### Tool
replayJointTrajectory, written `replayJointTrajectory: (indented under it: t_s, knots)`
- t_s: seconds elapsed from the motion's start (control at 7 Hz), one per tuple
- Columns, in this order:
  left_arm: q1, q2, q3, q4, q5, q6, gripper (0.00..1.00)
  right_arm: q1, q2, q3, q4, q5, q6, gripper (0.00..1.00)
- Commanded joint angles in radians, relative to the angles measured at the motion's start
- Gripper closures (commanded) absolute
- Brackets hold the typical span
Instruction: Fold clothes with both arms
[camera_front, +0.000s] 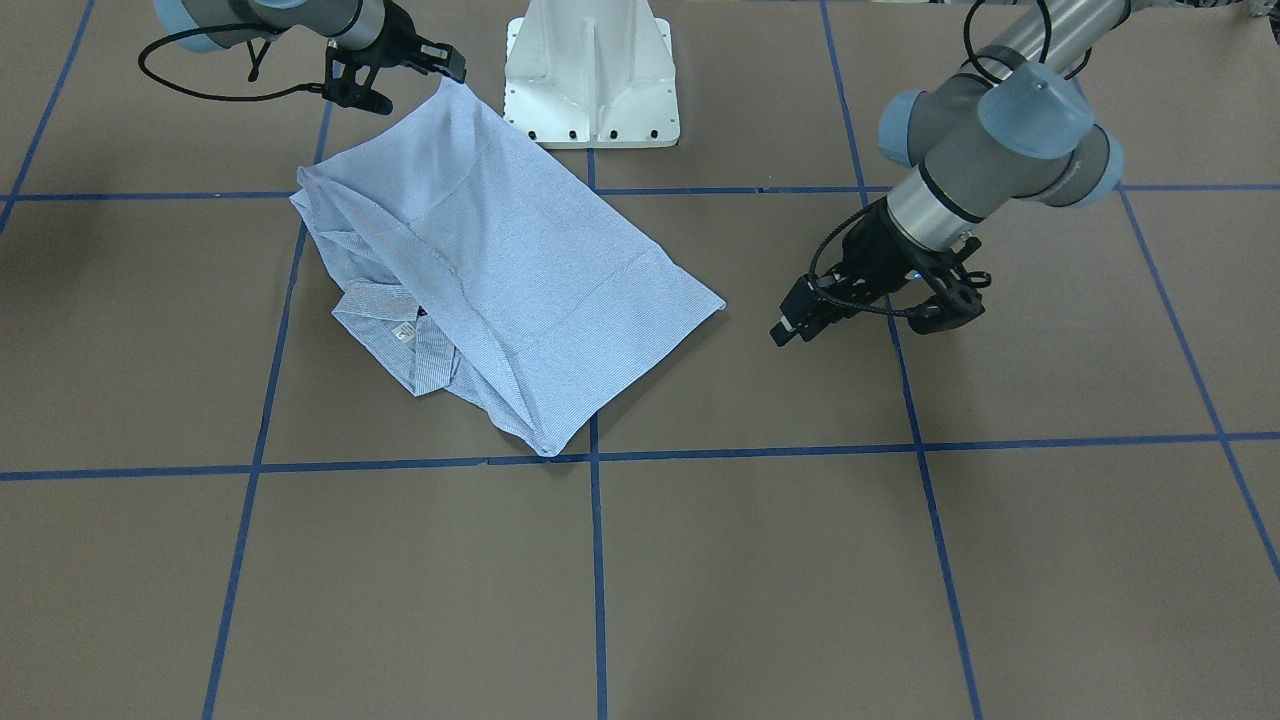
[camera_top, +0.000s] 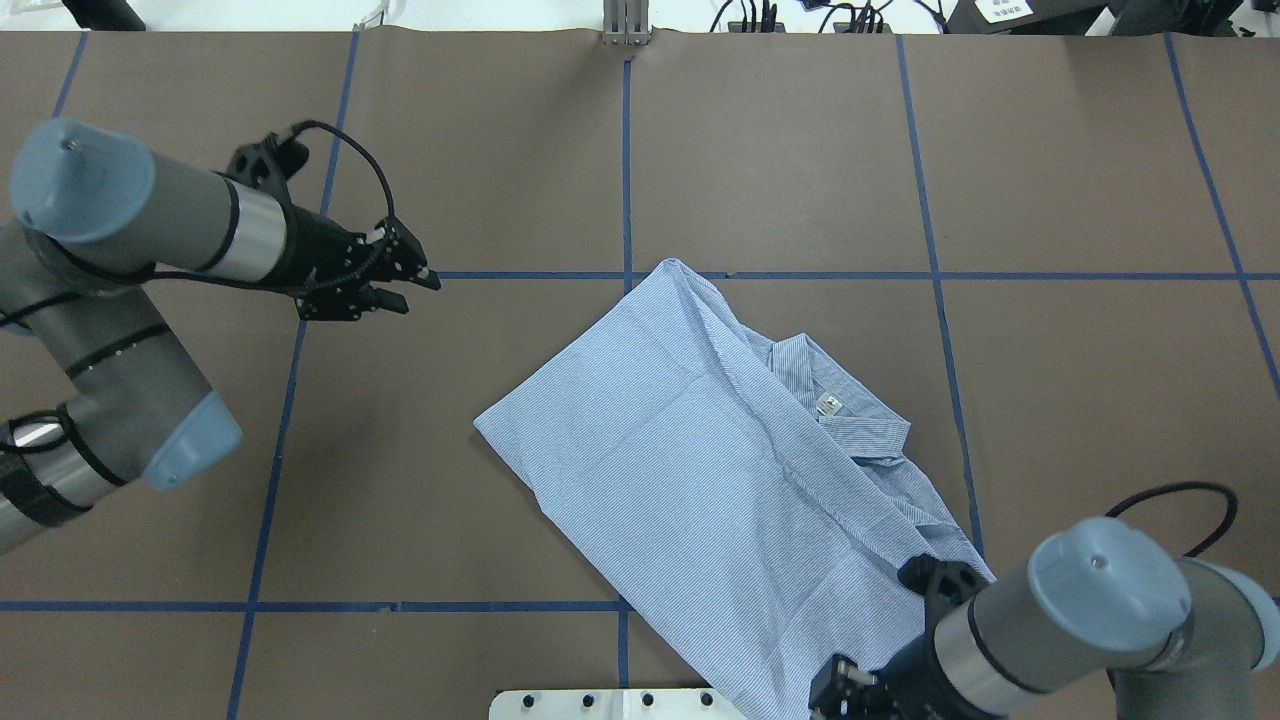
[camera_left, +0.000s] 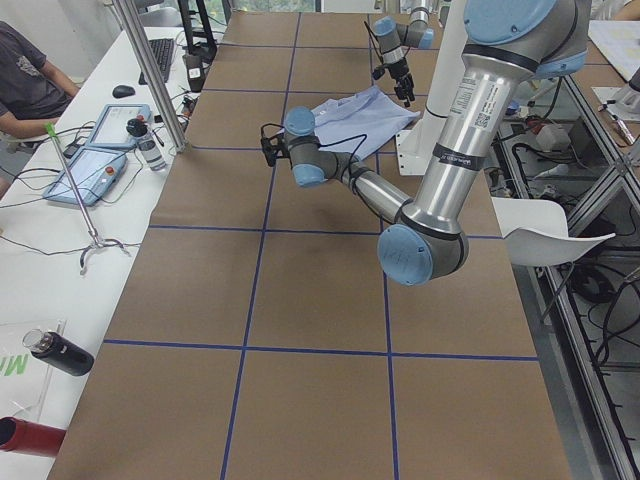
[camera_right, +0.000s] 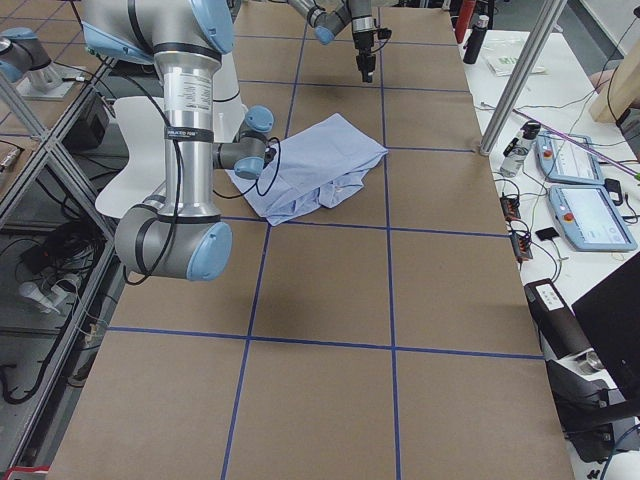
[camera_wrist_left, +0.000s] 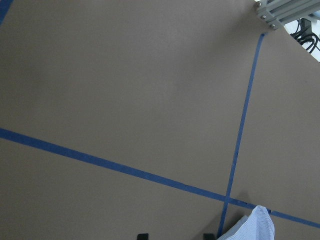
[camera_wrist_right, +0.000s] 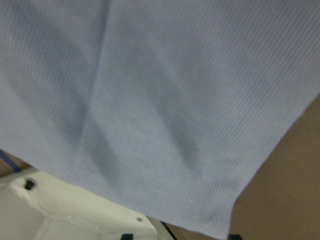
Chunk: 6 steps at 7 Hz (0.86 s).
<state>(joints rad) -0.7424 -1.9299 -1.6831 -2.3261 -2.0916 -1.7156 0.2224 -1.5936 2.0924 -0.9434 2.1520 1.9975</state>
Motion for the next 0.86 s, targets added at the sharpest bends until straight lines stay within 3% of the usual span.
replayJointTrajectory:
  t_s: [0.0,0.29,0.43,0.71]
  knots:
    - [0.179,0.012,-0.003,0.001,0.176,-0.134,0.45,0.247,0.009,-0.008,0.000,0.026,-0.005,0.00]
    - [0.260,0.009,0.023,0.002,0.237,-0.159,0.43,0.386,0.059,-0.043,-0.005,0.028,-0.012,0.00]
    - [0.270,0.000,0.037,0.002,0.252,-0.176,0.42,0.393,0.113,-0.105,-0.003,0.022,-0.013,0.00]
    - [0.271,0.002,0.037,0.005,0.255,-0.179,0.43,0.394,0.130,-0.126,-0.003,0.014,-0.014,0.00]
